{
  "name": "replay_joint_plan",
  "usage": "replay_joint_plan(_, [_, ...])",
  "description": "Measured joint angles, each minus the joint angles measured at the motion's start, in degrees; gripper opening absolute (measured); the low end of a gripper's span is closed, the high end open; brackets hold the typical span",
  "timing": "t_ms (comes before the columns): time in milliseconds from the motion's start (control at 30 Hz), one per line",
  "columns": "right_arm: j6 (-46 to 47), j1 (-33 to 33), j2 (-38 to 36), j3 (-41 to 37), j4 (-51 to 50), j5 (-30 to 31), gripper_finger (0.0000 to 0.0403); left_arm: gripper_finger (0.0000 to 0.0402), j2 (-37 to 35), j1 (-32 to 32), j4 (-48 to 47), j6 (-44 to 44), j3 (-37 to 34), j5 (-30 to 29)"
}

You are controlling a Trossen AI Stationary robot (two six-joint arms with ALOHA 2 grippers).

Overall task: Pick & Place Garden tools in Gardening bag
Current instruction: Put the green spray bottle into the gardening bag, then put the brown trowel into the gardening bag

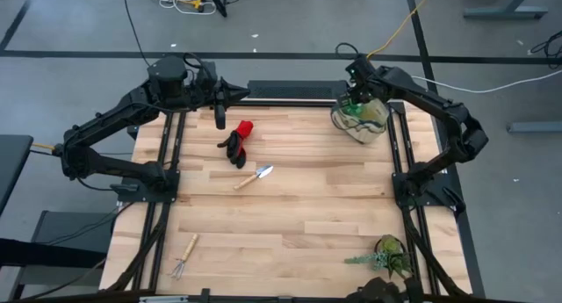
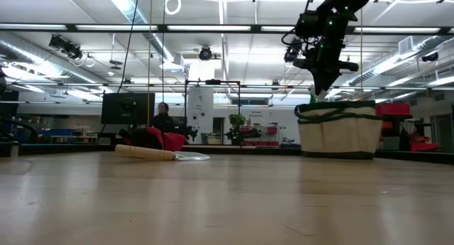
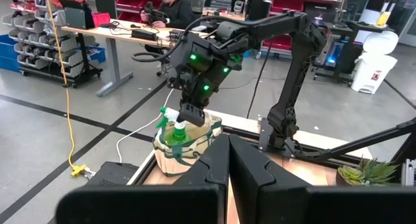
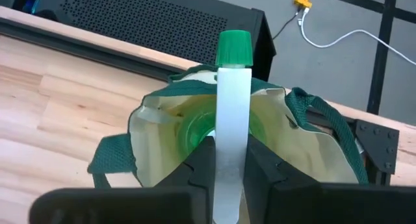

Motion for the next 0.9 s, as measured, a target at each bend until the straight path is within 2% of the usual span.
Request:
replay_joint_plan(167, [-0.24, -0.36, 0.00, 0.00, 1.62, 0.09, 0.0071, 0.0012, 0.00, 0.01, 0.00, 0.00, 0.00, 0.00])
replay_joint_plan(433, [-0.47, -0.45, 0.00, 0.00, 2.17, -0.60, 0.0172, 0.0012, 0.00, 0.01, -0.04, 0.00, 0.00, 0.00])
replay_joint_plan(567, [-1.78, -0.45, 0.00, 0.00, 2.22, -2.33, 0.0207, 0.0012, 0.00, 0.01, -0.04, -0.01, 0.00, 0.00])
replay_joint_plan(700, [-2.83, -0.40, -0.78, 0.00, 2.34, -2.44, 0.0222, 0.0012, 0.00, 0.01, -0.04, 0.00, 0.00, 0.00])
replay_joint_plan(900, [-4.39, 0.59, -5.85, 0.00, 2.67, -1.88, 0.0220, 0.0012, 0.00, 0.01, -0.04, -0.02, 0.00, 0.00])
